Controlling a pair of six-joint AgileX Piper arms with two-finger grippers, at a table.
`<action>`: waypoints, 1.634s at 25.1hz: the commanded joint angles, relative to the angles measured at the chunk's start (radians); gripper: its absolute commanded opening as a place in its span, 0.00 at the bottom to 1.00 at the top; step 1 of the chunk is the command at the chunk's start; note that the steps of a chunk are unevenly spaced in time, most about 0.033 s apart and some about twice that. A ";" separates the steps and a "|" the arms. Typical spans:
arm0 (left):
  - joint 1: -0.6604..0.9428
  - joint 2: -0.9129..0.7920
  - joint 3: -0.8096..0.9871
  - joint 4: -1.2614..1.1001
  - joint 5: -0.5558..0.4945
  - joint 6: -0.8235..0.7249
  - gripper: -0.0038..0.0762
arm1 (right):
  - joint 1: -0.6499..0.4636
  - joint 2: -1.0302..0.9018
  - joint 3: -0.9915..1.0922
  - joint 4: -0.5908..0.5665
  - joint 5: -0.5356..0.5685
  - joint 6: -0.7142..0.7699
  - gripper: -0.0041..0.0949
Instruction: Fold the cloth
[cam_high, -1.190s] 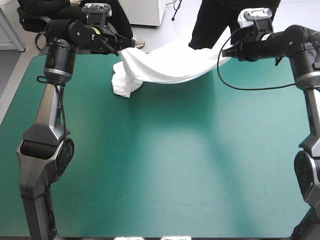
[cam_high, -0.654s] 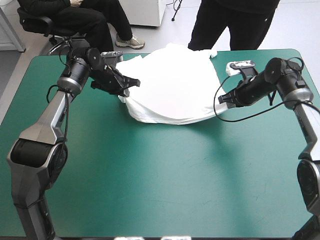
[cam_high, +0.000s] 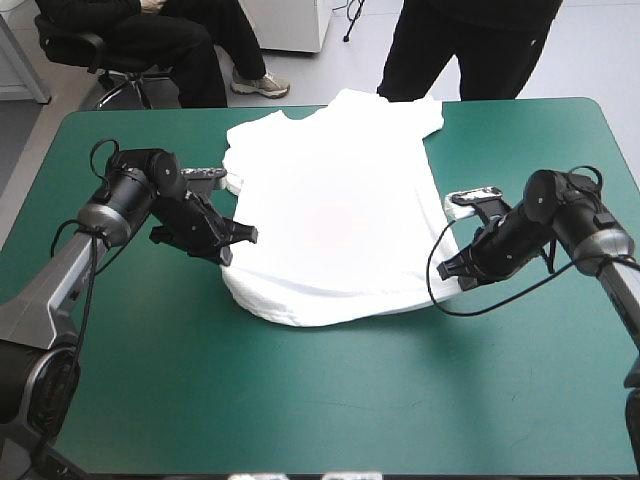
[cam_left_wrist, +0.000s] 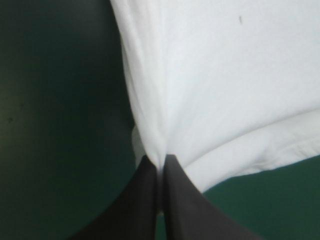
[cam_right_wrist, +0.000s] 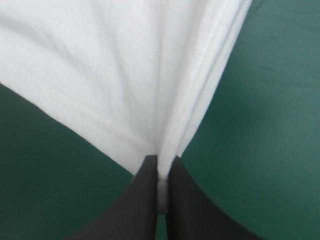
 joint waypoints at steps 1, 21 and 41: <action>-0.001 -0.075 0.021 -0.018 0.065 -0.010 0.03 | -0.001 -0.099 0.022 0.013 0.027 0.008 0.02; -0.022 -0.319 0.326 -0.066 0.065 -0.018 0.03 | -0.001 -0.371 0.387 0.069 0.054 0.045 0.02; -0.086 -0.369 0.515 -0.001 0.060 -0.025 0.26 | -0.001 -0.403 0.527 0.059 0.057 0.044 0.36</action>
